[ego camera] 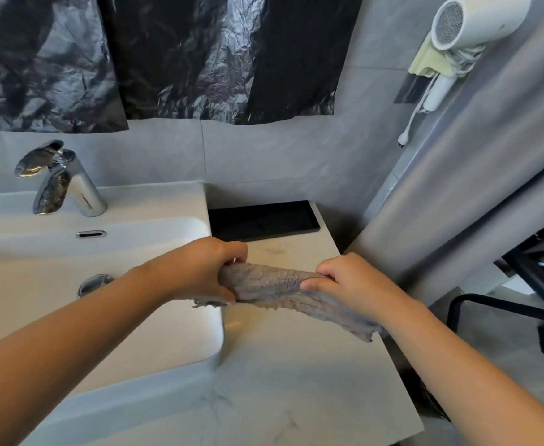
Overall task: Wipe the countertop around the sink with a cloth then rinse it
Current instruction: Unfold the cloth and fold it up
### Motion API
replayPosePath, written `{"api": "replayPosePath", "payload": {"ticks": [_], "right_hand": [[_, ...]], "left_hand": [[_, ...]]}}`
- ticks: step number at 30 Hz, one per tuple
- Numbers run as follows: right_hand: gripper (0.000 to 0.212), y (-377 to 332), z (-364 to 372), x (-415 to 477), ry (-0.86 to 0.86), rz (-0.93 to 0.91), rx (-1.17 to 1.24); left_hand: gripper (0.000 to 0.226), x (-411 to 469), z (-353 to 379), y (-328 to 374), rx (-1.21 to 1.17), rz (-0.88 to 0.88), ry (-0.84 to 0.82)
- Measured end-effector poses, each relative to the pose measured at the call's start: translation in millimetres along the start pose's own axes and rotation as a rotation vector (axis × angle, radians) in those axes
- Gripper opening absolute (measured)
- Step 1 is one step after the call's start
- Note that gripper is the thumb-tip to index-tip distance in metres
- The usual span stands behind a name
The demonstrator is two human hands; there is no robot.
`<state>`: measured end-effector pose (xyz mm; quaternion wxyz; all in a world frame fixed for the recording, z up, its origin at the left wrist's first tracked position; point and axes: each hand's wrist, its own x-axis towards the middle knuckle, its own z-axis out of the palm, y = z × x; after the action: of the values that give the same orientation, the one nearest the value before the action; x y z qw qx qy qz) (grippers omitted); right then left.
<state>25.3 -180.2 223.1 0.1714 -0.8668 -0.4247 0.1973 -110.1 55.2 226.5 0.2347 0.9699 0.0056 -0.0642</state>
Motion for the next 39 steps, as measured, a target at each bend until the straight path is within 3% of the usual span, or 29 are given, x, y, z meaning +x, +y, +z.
{"api": "replayPosePath", "payload": {"ticks": [2,4,8,9,11,13,14,16,18,20,22,26,28,30,33,37,39], "right_hand": [[0.056,15.6,-7.2,7.3,0.045,-0.028,-0.027],[0.053,33.3,-14.0,12.4,0.003,-0.070,0.065],[0.011,71.8,-33.1,22.4,-0.191,-0.115,0.401],[0.012,80.8,-39.1,25.3,-0.248,-0.076,0.423],[0.033,96.0,-47.7,31.7,-0.263,0.009,0.297],[0.058,105.8,-50.7,37.0,-0.138,0.029,0.101],[0.063,109.1,-51.2,39.7,-0.057,0.002,0.068],[0.058,116.1,-53.8,42.9,0.003,-0.074,0.158],[0.038,121.7,-57.4,45.9,-0.034,-0.105,0.262],[0.017,122.5,-56.1,49.5,0.020,-0.122,0.188],[0.011,113.9,-52.5,52.0,0.161,-0.161,0.024],[0.010,89.2,-44.1,61.6,0.238,-0.341,-0.127],[0.023,86.7,-39.1,67.3,0.160,-0.332,0.024],[0.035,88.7,-31.5,69.3,0.029,-0.307,0.260],[0.032,91.8,-24.5,71.3,-0.082,-0.211,0.619],[0.019,91.8,-22.8,90.6,0.053,-0.082,0.831],[0.030,95.1,-21.4,105.3,0.124,0.004,0.780]], "left_hand": [[0.043,13.3,6.2,1.0,-0.003,-0.037,0.006],[0.043,23.6,13.0,0.3,-0.191,-0.128,0.006],[0.040,44.4,30.3,20.6,-0.575,-0.245,0.077],[0.035,50.3,35.4,26.8,-0.535,-0.265,0.147],[0.034,61.0,43.1,33.9,-0.176,-0.193,0.293],[0.033,71.4,55.1,47.7,0.186,-0.046,0.390],[0.025,77.4,60.5,55.0,0.230,-0.048,0.392],[0.009,85.3,64.4,69.4,0.054,-0.219,0.320],[0.013,89.2,67.8,74.7,-0.251,-0.423,0.157],[0.024,91.0,68.1,76.6,-0.508,-0.543,-0.004],[0.030,96.4,73.0,82.3,-0.601,-0.558,-0.081],[0.041,115.4,91.3,86.4,-0.589,-0.593,0.049],[0.038,121.7,94.6,81.8,-0.776,-0.674,0.161],[0.033,124.2,93.3,77.4,-1.108,-0.730,0.263],[0.037,126.5,89.8,67.0,-1.392,-0.692,0.340],[0.040,133.6,82.7,53.4,-1.439,-0.586,0.395],[0.040,139.3,77.4,49.1,-1.458,-0.543,0.420]]}}
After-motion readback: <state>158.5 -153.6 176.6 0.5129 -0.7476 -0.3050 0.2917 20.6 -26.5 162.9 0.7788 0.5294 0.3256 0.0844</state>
